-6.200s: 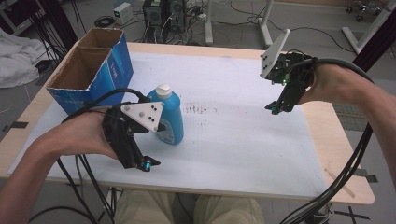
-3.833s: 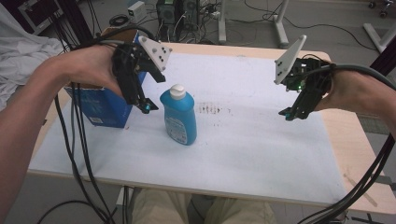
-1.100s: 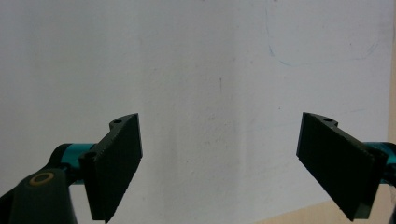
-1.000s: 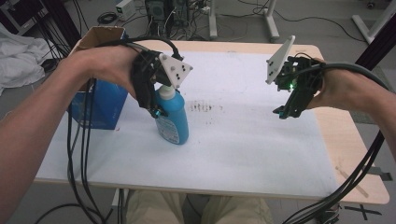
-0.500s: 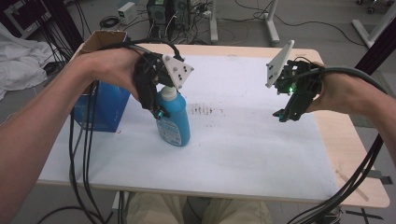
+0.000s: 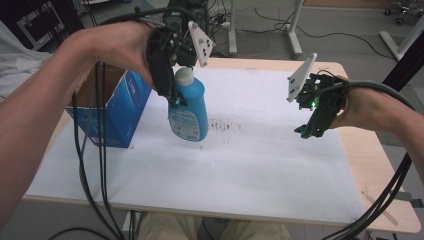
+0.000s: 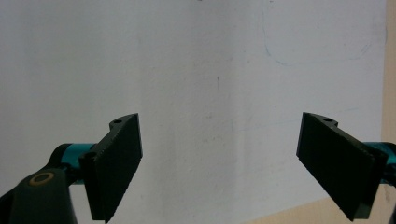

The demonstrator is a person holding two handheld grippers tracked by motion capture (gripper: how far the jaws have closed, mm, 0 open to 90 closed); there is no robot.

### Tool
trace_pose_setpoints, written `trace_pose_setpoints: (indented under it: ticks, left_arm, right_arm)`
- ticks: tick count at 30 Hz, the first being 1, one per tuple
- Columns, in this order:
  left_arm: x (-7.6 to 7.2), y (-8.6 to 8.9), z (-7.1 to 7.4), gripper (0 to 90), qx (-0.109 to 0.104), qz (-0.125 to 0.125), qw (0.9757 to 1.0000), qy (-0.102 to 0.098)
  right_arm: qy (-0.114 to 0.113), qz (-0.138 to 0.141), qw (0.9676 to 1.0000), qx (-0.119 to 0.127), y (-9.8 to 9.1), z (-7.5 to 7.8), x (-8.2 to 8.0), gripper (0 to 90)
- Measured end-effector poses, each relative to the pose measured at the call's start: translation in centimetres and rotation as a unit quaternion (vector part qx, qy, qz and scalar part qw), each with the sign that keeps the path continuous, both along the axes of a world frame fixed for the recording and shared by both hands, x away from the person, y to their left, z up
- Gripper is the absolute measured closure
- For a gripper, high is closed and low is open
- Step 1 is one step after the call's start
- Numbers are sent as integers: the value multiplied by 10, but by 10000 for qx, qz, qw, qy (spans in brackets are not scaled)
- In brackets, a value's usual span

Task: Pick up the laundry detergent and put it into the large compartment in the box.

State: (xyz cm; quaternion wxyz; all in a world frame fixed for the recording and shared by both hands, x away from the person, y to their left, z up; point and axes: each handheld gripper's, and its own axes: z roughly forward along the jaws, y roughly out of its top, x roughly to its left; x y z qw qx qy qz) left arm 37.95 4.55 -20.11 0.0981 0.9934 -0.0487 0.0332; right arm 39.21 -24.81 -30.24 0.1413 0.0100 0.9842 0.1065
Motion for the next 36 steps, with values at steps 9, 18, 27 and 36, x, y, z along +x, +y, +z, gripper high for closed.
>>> trace_pose_setpoints:
  ticks: [9,18,27,36]
  left_arm:
    - [3,-5,50,376,-15,362,9993,4]
    - [11,3,84,377,8,952,9955,-12]
    - [23,36,102,377,-123,1834,9829,41]
    - [34,74,104,377,-84,2942,9557,7]
  right_arm:
    - [-8,-49,10000,13,-4,1,0,134]
    - [-30,-54,10000,51,-5,2,0,134]
    - [-36,-42,10000,72,-8,3,0,134]
    - [-62,-14,10000,40,-5,1,0,134]
